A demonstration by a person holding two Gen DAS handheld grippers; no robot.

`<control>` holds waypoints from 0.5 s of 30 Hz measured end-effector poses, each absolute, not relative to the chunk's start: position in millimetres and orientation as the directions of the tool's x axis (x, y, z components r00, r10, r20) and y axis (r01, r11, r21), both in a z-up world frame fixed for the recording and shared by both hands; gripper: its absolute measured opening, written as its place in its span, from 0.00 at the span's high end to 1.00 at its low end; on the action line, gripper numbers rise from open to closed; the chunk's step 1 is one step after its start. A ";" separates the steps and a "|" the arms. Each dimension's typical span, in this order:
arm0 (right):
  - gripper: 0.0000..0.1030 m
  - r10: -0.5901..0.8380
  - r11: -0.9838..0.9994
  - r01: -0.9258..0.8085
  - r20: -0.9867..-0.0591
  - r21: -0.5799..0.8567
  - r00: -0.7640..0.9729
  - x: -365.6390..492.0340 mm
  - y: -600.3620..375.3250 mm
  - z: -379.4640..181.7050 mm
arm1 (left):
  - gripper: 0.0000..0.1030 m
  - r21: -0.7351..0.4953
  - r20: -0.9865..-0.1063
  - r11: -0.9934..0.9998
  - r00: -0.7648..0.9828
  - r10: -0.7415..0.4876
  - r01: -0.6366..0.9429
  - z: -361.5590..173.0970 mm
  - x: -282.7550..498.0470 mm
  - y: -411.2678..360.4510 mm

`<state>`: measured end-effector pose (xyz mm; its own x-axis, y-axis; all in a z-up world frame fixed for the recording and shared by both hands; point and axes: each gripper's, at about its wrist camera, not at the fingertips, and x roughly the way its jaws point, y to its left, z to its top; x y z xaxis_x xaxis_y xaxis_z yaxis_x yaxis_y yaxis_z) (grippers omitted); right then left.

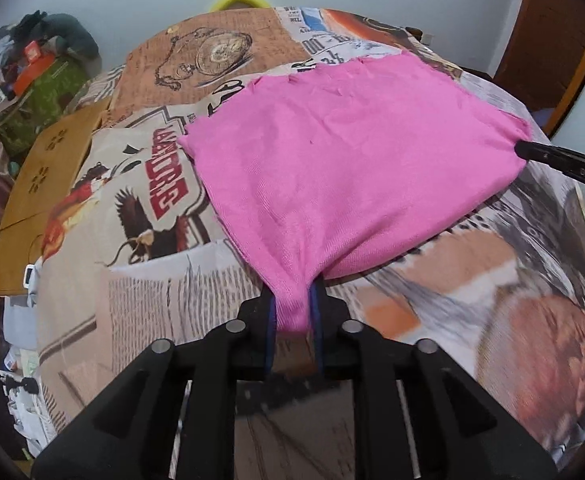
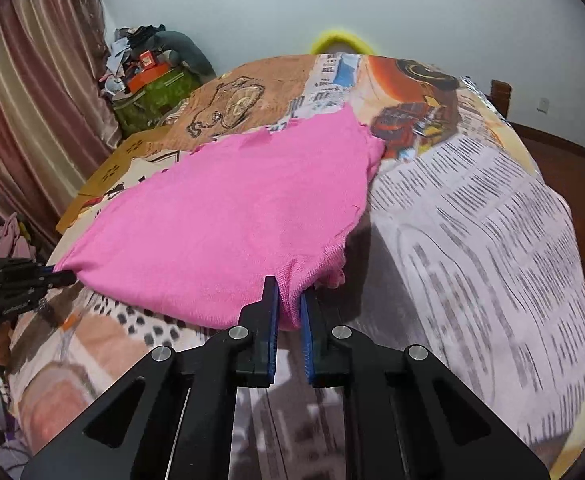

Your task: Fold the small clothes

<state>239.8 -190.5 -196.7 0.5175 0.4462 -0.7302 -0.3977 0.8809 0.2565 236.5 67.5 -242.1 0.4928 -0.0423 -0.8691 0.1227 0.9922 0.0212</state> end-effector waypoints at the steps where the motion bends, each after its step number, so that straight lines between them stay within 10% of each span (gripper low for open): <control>1: 0.92 0.440 0.885 -0.391 -0.733 0.254 0.520 238.3 -193.6 -196.8 | 0.81 0.028 -0.865 0.992 0.501 -0.037 0.121 -237.4 232.5 66.2; 10: 0.96 0.363 0.928 -0.289 -0.752 0.237 0.550 234.1 -228.6 -198.8 | 0.37 0.087 -0.808 0.996 0.585 0.072 -0.002 -200.7 249.9 102.4; 15: 0.88 0.389 0.921 -0.252 -0.758 0.298 0.524 227.5 -235.8 -198.3 | 0.35 0.069 -0.818 0.996 0.568 0.087 -0.052 -207.5 299.4 130.6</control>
<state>227.5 -235.8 -198.3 0.5241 0.3888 -0.7578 -0.2520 0.9207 0.2981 299.4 130.6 -207.5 0.5680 0.0865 -0.8185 -0.0519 0.9962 0.0693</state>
